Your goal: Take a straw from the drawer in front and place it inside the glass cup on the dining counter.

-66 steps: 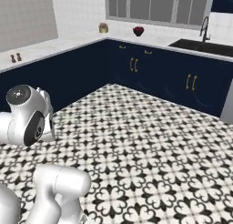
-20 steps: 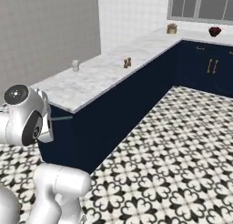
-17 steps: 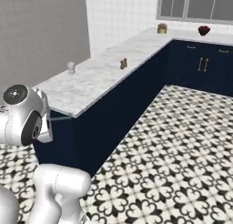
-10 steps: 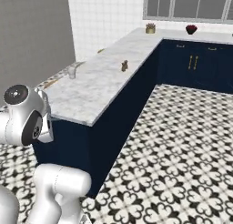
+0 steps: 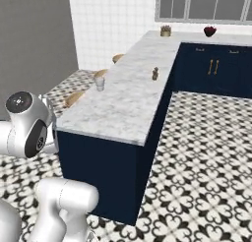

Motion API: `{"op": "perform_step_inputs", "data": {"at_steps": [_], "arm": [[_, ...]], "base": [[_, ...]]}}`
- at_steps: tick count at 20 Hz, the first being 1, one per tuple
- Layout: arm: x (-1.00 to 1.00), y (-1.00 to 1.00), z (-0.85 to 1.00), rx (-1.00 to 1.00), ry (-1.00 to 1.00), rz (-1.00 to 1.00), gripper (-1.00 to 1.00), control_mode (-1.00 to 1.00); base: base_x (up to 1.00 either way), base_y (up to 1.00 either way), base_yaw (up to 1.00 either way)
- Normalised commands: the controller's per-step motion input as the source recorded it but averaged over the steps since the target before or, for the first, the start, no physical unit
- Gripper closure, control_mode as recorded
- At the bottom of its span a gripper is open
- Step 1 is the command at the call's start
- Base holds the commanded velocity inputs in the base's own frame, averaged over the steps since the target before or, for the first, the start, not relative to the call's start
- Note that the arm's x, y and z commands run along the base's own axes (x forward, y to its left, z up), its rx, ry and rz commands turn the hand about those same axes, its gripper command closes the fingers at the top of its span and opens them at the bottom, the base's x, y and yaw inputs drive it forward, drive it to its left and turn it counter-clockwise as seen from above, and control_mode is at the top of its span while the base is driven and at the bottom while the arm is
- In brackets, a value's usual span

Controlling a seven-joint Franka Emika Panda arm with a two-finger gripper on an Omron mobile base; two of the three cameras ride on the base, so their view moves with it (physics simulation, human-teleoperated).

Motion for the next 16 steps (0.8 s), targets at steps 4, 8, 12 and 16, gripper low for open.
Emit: {"op": "perform_step_inputs", "data": {"at_steps": [4, 8, 12, 16], "arm": [[0.0, 0.0, 0.0, 0.0, 0.0, 0.0, 1.0, 1.0], [0.0, 0.0, 0.0, 0.0, 0.0, 0.0, 1.0, 1.0], [0.0, 0.0, 0.0, 0.0, 0.0, 0.0, 1.0, 1.0], [0.0, 0.0, 0.0, 0.0, 0.0, 0.0, 1.0, 1.0]], "base": [[0.01, 1.0, -0.24], [0.04, 1.0, -0.33], [0.22, 1.0, -0.39], [0.35, 1.0, -0.43]]}}
